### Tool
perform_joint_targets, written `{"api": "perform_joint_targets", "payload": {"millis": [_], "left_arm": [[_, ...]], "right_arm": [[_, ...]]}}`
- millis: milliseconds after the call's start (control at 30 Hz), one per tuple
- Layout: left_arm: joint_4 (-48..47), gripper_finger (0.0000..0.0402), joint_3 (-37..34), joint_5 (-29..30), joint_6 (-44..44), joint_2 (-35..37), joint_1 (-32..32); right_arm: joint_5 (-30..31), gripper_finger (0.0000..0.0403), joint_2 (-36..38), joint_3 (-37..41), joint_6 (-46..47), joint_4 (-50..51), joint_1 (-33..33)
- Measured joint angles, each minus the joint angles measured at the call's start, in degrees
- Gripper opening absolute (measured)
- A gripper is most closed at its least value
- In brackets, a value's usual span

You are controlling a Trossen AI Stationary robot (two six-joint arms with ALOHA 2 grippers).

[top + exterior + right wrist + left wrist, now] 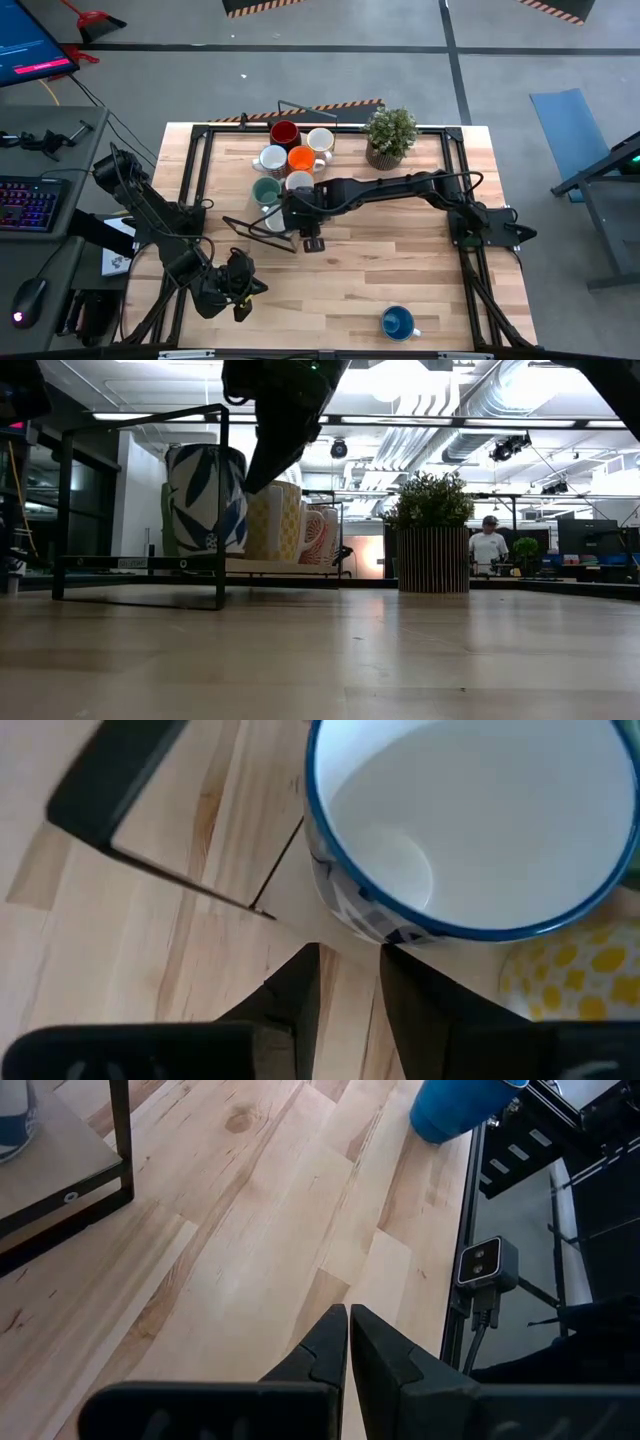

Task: Place coffee mugs
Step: Put the dark blue cup on the shelf

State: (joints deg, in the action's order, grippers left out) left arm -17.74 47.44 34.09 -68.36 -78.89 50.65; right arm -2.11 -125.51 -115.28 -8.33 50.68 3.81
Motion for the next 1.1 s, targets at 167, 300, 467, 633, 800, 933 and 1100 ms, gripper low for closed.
{"api": "perform_joint_targets", "payload": {"millis": [167, 300, 467, 633, 800, 933, 1100], "left_arm": [[0.0, 0.0007, 0.0, 0.0, 0.0, 0.0, 0.0], [0.0, 0.0007, 0.0, 0.0, 0.0, 0.0, 0.0], [0.0, 0.0007, 0.0, 0.0, 0.0, 0.0, 0.0], [0.0, 0.0007, 0.0, 0.0, -0.1, 0.0, 0.0], [0.0, 0.0007, 0.0, 0.0, -0.1, 0.0, 0.0], [0.4, 0.0007, 0.0, 0.0, -0.1, 0.0, 0.0], [0.7, 0.0007, 0.0, 0.0, 0.0, 0.0, 0.0]], "right_arm": [[0.0, 0.0094, -0.1, 0.0, -0.7, -1.7, 0.0], [-0.1, 0.0094, -0.1, 0.0, -0.7, -2.2, 0.0], [-0.1, 0.0094, -0.1, 0.0, -1.0, -1.6, 0.0], [-0.4, 0.0094, -0.3, 0.0, -1.1, -1.1, 0.0], [-1.3, 0.0094, -2.2, -0.1, -1.1, -1.3, -0.1], [-1.2, 0.0094, -3.0, 0.0, -1.1, -1.8, -0.1], [-1.6, 0.0094, -2.9, 0.0, -1.7, -5.2, -0.4]]}}
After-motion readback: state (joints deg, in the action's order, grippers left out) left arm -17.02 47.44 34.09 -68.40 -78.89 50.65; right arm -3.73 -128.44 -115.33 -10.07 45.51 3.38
